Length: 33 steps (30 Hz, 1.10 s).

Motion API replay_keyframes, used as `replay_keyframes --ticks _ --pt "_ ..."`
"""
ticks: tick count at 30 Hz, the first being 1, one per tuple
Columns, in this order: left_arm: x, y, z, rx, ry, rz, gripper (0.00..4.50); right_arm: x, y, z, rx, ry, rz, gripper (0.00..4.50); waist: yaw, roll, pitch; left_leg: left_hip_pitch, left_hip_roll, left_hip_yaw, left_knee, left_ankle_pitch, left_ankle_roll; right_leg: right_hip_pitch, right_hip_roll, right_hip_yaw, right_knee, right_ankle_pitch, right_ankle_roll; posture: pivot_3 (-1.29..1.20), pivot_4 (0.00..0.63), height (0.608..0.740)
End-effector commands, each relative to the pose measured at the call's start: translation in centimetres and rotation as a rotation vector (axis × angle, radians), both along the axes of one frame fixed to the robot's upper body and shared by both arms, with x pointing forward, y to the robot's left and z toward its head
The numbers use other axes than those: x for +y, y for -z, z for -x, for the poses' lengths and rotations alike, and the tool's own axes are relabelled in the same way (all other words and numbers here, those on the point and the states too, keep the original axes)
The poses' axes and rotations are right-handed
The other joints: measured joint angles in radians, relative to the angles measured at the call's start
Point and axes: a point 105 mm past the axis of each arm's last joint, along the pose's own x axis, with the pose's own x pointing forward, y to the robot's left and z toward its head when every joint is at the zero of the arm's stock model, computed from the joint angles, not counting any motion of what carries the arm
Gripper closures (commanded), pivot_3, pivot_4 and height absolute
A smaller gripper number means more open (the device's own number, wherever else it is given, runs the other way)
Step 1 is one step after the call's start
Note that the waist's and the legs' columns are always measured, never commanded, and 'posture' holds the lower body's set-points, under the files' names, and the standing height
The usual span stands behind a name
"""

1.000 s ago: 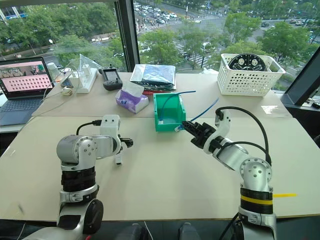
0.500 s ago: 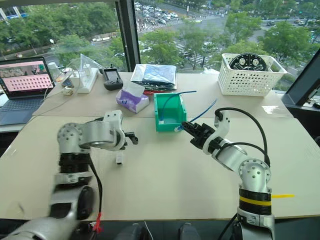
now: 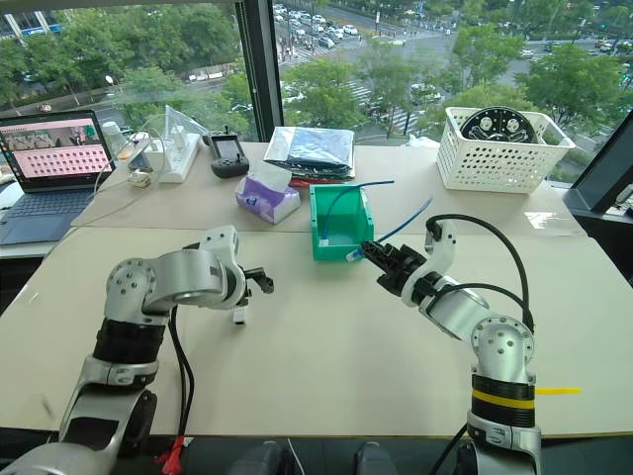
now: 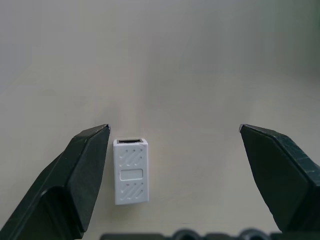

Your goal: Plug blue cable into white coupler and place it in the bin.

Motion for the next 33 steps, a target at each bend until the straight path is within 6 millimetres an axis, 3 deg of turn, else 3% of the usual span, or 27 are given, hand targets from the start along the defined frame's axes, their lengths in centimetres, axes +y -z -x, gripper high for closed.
replay_keyframes --ticks 1,13,14,16,23,28,33 --pt "0.5 -0.6 0.3 -0.024 -0.038 -0.034 0.02 0.2 -1.7 0.0 -0.07 0.002 -0.028 4.5 0.001 0.0 0.0 0.0 0.0 0.0 0.0 0.0 0.0 0.0 0.0 0.0 0.0 0.0 0.0 0.0 0.15 0.74" --pt "0.0 0.5 0.1 0.042 -0.061 0.035 0.02 -0.2 -1.7 0.2 -0.079 0.03 -0.032 4.5 0.003 0.0 0.0 0.001 0.0 0.0 0.0 0.0 0.0 0.001 0.0 -0.001 -0.001 0.0 0.0 0.0 0.15 0.74" --pt "-0.1 0.6 0.1 0.052 -0.066 0.046 0.55 -0.3 -1.7 0.2 -0.08 0.032 -0.03 4.5 0.003 0.0 0.0 0.001 0.0 0.0 0.0 0.0 0.0 0.001 0.0 -0.001 -0.001 0.0 0.0 0.0 0.15 0.74" --pt "-0.1 0.9 0.1 0.066 -0.072 0.053 1.07 -0.4 -1.8 0.1 -0.083 0.035 -0.028 4.5 0.003 0.0 0.0 0.001 0.0 0.0 0.0 0.0 0.0 0.002 0.0 -0.001 -0.001 0.0 0.0 0.0 0.15 0.74" --pt "0.1 0.7 -0.2 0.068 -0.084 0.056 3.72 -0.6 -2.0 0.0 -0.09 0.039 -0.016 4.5 0.003 0.0 0.0 0.001 0.0 0.0 0.0 0.0 0.0 0.002 0.0 -0.001 -0.001 0.0 0.0 0.0 0.15 0.74" --pt "-1.1 -0.2 -0.5 0.049 -0.055 0.113 3.82 -0.4 -2.0 -0.1 -0.091 0.036 -0.018 4.5 0.005 0.0 0.0 0.001 0.0 0.0 0.0 0.0 0.0 0.002 0.0 -0.001 -0.001 0.0 0.0 0.0 0.15 0.74" --pt "-3.1 -4.3 -0.8 -0.152 0.114 0.213 3.82 -0.5 -2.0 -0.2 -0.095 0.036 -0.013 4.5 0.004 0.0 0.0 0.0 -0.001 0.0 0.001 0.0 0.0 0.002 0.0 -0.001 -0.001 0.0 0.0 0.0 0.15 0.74"
